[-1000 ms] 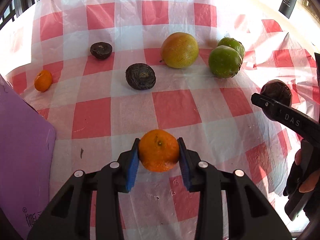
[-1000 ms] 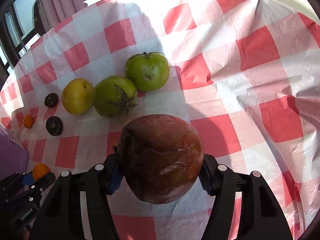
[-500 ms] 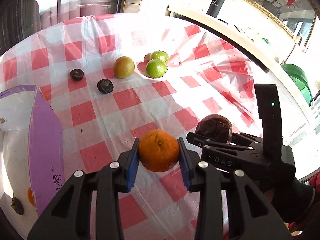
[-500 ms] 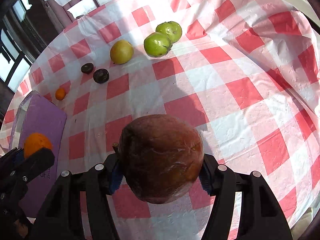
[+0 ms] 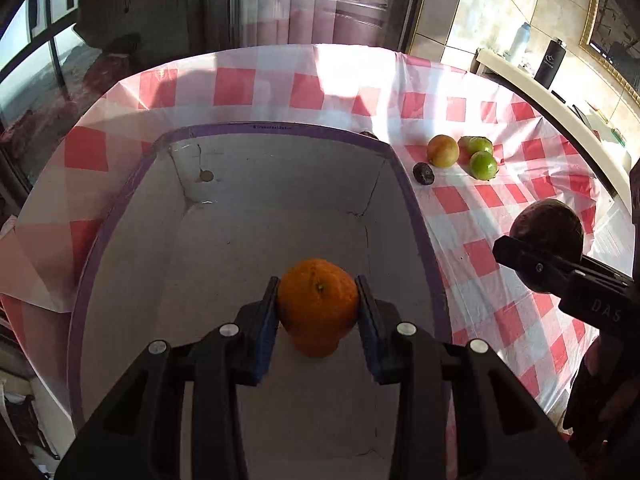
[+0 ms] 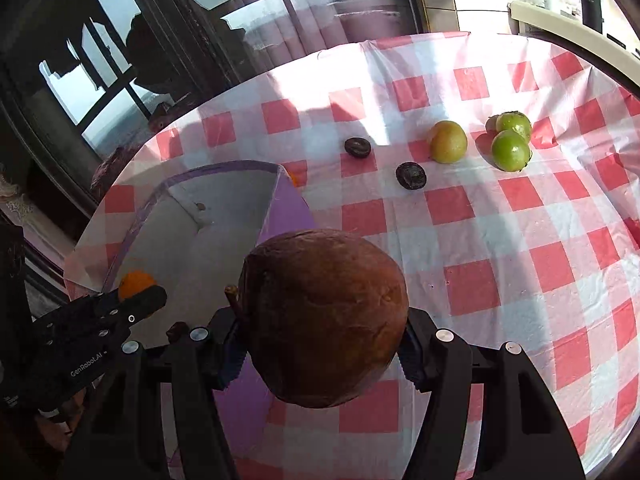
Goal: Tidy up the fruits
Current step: 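Carry the tangerine and dark red fruit into the white box and release both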
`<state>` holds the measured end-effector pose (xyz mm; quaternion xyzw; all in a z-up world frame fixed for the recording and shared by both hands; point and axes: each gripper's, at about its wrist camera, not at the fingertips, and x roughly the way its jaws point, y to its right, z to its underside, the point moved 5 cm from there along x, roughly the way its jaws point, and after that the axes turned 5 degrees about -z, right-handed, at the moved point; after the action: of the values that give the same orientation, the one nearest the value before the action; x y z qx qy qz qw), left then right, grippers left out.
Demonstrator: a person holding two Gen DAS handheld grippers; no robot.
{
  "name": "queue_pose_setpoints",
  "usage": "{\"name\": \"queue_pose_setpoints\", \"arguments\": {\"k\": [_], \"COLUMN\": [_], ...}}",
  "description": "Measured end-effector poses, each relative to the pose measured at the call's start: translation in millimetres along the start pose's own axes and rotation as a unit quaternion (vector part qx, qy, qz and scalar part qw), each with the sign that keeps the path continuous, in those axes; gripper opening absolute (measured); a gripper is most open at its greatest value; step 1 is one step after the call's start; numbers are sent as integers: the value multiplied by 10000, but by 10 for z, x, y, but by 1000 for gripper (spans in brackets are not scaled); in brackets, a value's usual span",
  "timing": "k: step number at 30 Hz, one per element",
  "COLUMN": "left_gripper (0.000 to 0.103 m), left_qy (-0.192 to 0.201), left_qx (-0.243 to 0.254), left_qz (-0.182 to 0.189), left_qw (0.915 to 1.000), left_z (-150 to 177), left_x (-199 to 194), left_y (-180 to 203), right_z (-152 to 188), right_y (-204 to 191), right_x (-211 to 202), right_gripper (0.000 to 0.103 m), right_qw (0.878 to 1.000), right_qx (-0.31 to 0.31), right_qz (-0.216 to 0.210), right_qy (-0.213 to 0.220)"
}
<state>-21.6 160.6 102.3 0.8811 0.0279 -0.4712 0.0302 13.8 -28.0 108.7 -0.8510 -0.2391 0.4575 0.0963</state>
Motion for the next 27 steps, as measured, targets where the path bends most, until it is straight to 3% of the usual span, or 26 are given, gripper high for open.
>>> {"name": "queue_pose_setpoints", "arguments": {"k": [6, 13, 18, 27], "left_gripper": [36, 36, 36, 37], "left_qy": [-726, -1279, -1622, -1929], "left_qx": [298, 407, 392, 545], "left_qz": [-311, -421, -547, -617], "left_qw": [9964, 9901, 9845, 9778], "left_z": [289, 478, 601, 768], "left_x": [260, 445, 537, 593], "left_y": [-308, -456, -577, -676], "right_z": [-252, -357, -289, 81], "right_y": [-637, -1036, -1132, -1246], "right_x": [294, 1001, 1468, 2055], "right_gripper": [61, 61, 61, 61], "right_qw": [9984, 9899, 9765, 9476], "right_qx": [-500, -670, -540, -853], "right_qz": [-152, 22, 257, 811], "right_qy": [-230, -1247, -2071, -2969]}}
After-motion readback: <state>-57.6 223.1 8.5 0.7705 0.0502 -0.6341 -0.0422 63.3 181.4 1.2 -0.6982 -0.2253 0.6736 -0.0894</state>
